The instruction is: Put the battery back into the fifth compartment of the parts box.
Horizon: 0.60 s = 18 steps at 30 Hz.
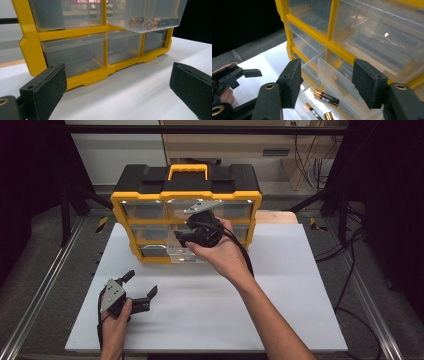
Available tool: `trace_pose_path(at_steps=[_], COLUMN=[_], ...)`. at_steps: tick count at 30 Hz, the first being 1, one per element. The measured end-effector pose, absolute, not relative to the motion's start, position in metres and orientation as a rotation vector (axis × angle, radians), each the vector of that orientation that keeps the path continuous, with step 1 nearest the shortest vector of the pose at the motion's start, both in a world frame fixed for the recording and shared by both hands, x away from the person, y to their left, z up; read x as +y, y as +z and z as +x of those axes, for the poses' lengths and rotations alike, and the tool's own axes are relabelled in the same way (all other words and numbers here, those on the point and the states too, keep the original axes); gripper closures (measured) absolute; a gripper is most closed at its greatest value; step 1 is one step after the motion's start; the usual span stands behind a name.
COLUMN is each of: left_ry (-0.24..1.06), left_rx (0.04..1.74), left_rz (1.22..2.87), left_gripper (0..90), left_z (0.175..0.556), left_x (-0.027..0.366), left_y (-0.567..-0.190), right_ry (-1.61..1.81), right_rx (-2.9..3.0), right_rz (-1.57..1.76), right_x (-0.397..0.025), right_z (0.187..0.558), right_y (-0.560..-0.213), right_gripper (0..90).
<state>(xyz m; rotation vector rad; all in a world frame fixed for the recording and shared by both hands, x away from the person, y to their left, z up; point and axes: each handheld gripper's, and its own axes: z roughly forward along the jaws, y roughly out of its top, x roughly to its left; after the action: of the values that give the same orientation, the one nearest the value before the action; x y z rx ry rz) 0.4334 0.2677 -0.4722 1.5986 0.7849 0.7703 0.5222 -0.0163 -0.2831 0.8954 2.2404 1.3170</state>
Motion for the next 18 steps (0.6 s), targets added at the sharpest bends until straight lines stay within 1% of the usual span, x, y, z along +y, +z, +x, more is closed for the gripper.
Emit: trace_pose_path(at_steps=[4, 5, 7, 11, 18], left_ry=[0.77, 0.77, 0.768, 0.769, 0.765], left_rx=[0.785, 0.785, 0.785, 0.78, 0.786], left_rz=[1.599, 1.599, 1.601, 1.604, 1.61], left_gripper=[1.1, 1.0, 1.0, 1.0, 1.1], left_z=[0.433, 0.433, 0.434, 0.433, 0.434], left_x=[0.268, 0.268, 0.267, 0.266, 0.267], left_y=[-0.472, -0.472, -0.472, -0.472, -0.473], right_ry=[1.323, 1.327, 1.329, 1.338, 1.384], right_rx=[2.237, 2.238, 2.232, 2.217, 2.174], right_rz=[0.902, 0.906, 0.916, 0.921, 0.902], right_x=[-0.016, -0.016, -0.016, -0.018, -0.027], right_z=[0.521, 0.521, 0.52, 0.519, 0.51], right_y=[-0.283, -0.283, -0.282, -0.281, -0.275], right_gripper=[35.6, 31.6, 28.1, 23.7, 12.7])
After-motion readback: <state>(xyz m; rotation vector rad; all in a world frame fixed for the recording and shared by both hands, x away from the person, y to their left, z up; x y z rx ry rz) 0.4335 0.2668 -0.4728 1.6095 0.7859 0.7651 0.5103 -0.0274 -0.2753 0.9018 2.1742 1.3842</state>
